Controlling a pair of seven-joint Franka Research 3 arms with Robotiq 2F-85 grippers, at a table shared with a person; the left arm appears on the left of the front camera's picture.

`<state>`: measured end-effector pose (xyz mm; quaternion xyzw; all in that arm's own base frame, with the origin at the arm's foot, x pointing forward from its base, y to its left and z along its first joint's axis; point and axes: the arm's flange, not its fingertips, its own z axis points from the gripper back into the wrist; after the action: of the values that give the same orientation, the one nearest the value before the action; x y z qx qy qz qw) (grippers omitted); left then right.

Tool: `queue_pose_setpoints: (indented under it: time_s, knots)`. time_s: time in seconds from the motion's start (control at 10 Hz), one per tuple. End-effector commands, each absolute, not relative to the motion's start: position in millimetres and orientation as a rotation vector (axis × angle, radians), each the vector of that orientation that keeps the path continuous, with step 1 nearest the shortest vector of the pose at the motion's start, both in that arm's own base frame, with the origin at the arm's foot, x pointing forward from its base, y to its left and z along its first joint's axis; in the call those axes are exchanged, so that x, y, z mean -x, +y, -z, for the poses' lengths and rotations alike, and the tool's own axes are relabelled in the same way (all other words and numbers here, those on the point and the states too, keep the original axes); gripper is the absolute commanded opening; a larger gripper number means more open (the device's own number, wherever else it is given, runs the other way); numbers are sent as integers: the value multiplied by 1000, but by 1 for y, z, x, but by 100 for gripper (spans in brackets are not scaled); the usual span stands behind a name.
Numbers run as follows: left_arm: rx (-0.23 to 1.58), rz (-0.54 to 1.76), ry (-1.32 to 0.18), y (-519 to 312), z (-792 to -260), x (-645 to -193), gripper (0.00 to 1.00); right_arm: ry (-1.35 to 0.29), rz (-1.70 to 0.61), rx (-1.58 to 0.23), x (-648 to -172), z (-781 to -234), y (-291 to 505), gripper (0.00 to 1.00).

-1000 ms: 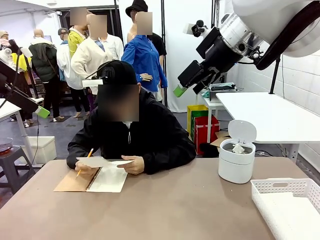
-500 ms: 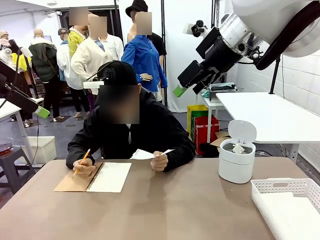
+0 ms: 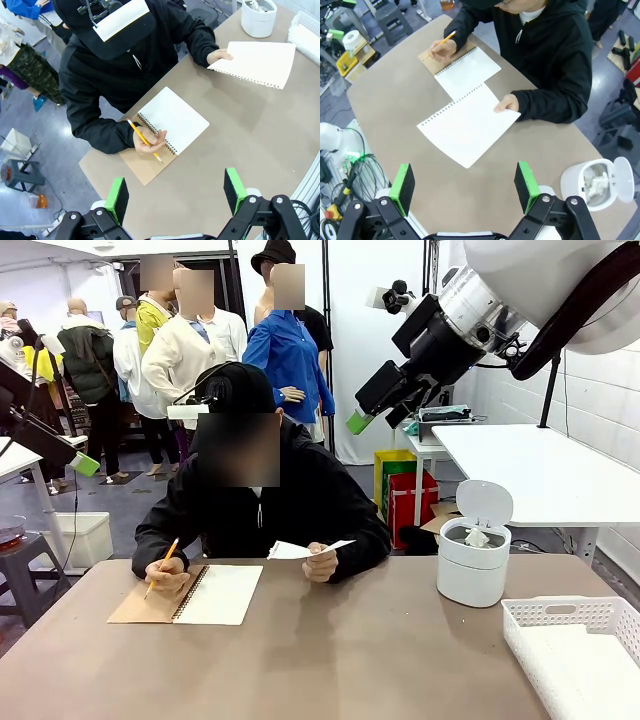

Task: Sort the paper based on its condition.
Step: If a person hands you a paper, place it in the Organizing basket , and if it's crumpled, put it in the Trash can.

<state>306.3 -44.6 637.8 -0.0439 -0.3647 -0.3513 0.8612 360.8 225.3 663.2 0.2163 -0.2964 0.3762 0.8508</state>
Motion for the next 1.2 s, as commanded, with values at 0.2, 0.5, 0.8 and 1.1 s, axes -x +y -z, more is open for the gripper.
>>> queue_pose_setpoints:
  time_s: [0.2, 0.5, 0.8, 1.1]
  knots:
    - [93, 735, -764, -44, -638, -306, 100, -624, -785, -466, -361, -663, 226, 100]
    - [93, 735, -764, -44, -638, -306, 100, -624, -785, -466, -361, -663, 226, 100]
    - [93, 735, -764, -44, -638, -306, 100, -530, -685, -492, -372, -653, 227, 100]
    - [93, 735, -764, -44, -638, -306, 100, -264, -444, -570, -413, -617, 231, 100]
